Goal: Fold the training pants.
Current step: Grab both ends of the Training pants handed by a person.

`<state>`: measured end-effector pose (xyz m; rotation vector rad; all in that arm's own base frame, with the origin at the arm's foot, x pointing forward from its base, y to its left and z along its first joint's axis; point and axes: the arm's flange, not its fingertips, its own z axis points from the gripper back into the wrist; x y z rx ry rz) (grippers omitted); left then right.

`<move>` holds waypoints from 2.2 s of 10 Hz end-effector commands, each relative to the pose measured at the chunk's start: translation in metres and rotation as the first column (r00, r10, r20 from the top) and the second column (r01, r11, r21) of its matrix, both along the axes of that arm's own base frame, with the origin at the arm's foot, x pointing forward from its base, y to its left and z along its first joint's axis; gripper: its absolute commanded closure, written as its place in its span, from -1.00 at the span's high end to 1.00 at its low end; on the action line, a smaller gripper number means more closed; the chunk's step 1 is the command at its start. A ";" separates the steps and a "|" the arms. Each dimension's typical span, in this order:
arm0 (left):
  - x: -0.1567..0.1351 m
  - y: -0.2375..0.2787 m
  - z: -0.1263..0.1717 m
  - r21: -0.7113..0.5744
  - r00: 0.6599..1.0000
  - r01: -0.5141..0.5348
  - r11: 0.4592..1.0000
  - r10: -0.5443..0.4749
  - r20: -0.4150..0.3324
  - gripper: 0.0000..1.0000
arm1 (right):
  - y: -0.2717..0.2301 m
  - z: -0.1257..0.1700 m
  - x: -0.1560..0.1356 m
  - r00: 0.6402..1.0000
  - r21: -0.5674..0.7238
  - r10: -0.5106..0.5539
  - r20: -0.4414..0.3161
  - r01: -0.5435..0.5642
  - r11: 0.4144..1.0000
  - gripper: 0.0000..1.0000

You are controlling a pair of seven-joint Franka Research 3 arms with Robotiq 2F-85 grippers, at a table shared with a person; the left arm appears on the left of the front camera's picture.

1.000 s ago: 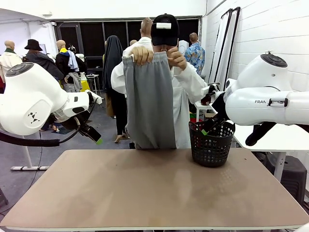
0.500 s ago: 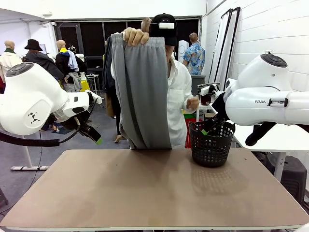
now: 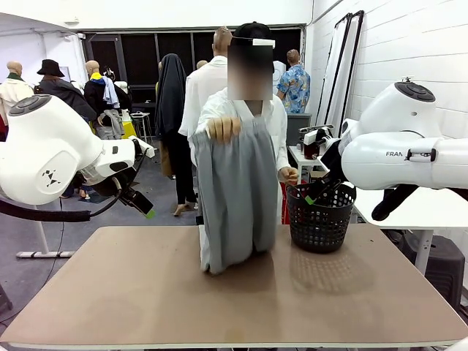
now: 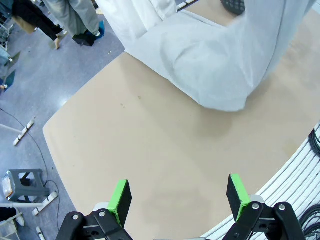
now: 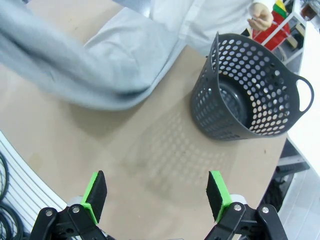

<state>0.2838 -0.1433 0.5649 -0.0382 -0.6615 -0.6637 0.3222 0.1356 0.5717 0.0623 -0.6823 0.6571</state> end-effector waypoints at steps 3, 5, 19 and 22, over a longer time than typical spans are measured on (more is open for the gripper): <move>0.001 0.000 0.001 0.004 1.000 0.001 1.000 -0.001 0.012 1.00 | 0.001 0.000 0.001 1.000 0.004 0.000 0.009 0.000 1.000 1.00; 0.001 0.000 0.001 0.004 1.000 0.001 1.000 -0.001 0.012 1.00 | 0.001 0.000 0.001 1.000 0.004 0.000 0.009 0.000 1.000 1.00; 0.024 -0.009 0.005 0.358 0.943 0.324 0.876 -0.266 -0.203 1.00 | -0.015 0.009 0.017 0.938 -0.219 0.329 -0.110 -0.346 0.912 1.00; 0.040 -0.009 -0.005 0.308 0.847 0.521 0.796 -0.435 -0.307 1.00 | -0.011 -0.003 0.024 0.885 -0.271 0.436 -0.160 -0.465 0.843 1.00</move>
